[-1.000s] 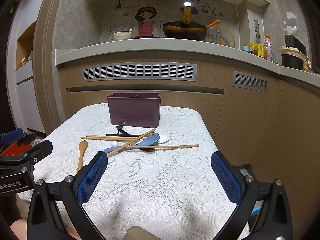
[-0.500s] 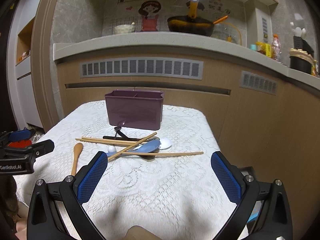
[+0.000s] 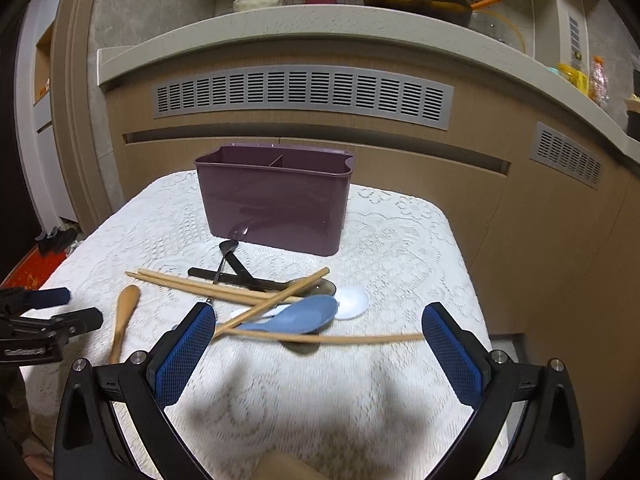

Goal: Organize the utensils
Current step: 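Grasp the wooden spoon with the left gripper while the right gripper grasps the white ceramic spoon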

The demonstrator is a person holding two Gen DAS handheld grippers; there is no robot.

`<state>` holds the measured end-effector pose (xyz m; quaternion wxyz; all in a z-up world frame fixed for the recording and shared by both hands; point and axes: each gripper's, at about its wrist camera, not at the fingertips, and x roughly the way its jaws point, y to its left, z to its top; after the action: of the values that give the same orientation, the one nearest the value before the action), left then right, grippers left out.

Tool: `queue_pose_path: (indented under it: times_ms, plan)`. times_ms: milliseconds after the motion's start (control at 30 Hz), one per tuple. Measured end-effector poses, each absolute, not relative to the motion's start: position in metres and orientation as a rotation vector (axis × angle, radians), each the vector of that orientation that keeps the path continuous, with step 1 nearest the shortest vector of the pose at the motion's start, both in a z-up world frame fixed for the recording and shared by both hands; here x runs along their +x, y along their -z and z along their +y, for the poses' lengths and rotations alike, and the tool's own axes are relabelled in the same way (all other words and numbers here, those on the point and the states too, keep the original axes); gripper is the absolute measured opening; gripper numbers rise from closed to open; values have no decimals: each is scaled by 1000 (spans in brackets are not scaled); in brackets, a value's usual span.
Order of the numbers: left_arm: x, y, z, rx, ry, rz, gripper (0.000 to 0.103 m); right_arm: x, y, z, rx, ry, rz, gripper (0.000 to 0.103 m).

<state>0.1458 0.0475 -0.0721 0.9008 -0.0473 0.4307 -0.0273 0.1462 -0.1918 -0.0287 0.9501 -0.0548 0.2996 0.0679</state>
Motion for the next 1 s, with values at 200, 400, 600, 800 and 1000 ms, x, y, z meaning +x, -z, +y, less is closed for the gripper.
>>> queue_pose_path:
  times_ms: [200,400,600,800,1000]
  plan:
    - [177,82,37,-112,37,947,62,162,38,-189,-111,-183,630,103]
    - [201,97,29,-72,-3,1011,51,170,39,-186,-143,-190,625,103]
    - [203,97,32,-58,16,999,36,184,31,-165,-182,-286,630,103]
    - [177,85,39,-33,33,896,36,193,47,-129,-187,-460,759,56]
    - [158,69,63,-104,47,813,35,201,72,-100,-212,-490,875,31]
